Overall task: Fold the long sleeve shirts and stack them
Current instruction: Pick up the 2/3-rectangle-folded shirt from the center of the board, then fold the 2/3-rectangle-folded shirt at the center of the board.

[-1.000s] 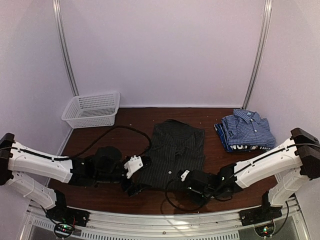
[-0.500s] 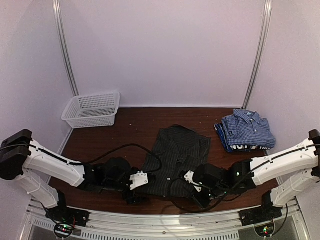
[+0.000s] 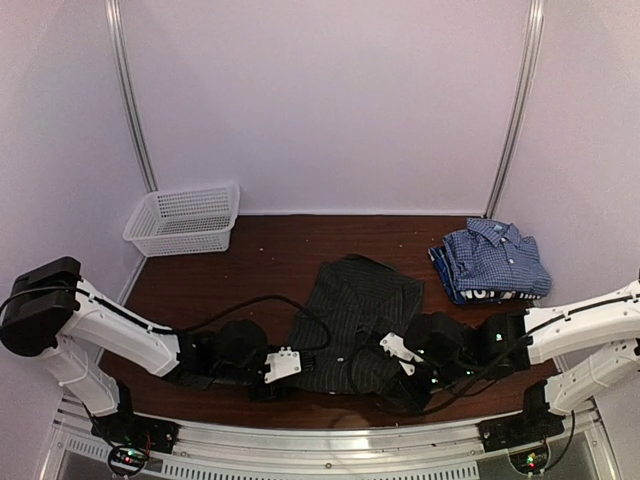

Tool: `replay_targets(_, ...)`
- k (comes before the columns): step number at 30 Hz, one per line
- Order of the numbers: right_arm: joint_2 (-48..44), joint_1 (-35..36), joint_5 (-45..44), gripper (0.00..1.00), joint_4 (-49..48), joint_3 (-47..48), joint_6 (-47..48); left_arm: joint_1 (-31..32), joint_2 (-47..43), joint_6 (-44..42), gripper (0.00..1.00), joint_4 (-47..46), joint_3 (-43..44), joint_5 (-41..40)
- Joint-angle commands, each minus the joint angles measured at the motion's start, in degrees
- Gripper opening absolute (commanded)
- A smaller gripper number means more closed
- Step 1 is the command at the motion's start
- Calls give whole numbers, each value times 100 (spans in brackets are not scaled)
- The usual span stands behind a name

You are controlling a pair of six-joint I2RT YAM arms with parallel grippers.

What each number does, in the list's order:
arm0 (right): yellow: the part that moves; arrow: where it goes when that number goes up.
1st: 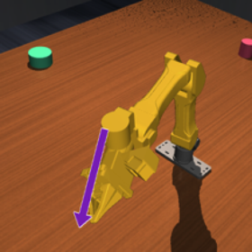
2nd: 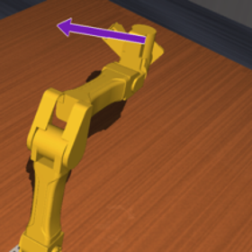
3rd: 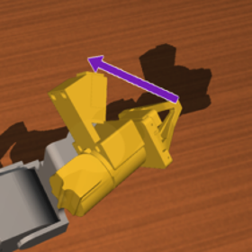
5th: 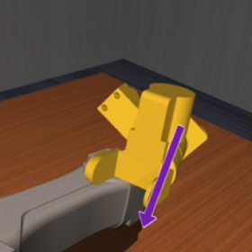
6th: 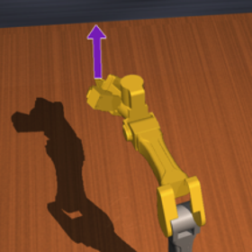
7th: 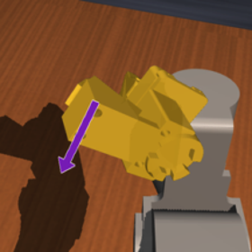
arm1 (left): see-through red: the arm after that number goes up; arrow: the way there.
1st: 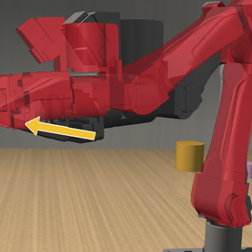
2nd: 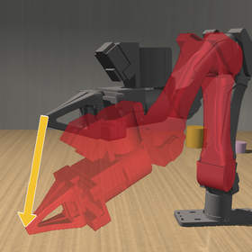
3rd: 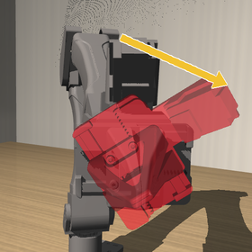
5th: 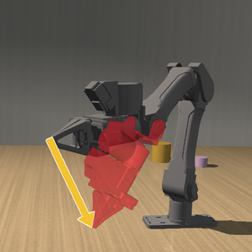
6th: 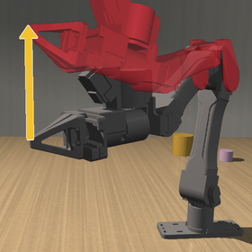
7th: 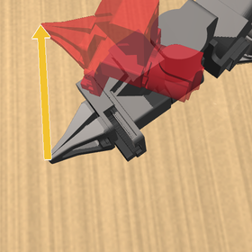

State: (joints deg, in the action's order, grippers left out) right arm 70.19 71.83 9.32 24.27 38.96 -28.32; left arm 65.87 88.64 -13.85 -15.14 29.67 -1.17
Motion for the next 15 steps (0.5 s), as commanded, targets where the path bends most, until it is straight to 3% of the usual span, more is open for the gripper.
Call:
replay_targets(1,-277,-227,268,0,54,-194,31,27,155,-52,46,-367,77,-246)
replay_targets(11,-479,-511,130,1,163,-204,10,20,-47,310,4,746,969,465)
replay_targets(13,-501,-521,75,5,193,-187,3,16,-138,439,0,1015,1128,537)
replay_targets(15,-539,-521,-5,17,264,-147,-7,-27,-215,603,0,1331,1301,663)
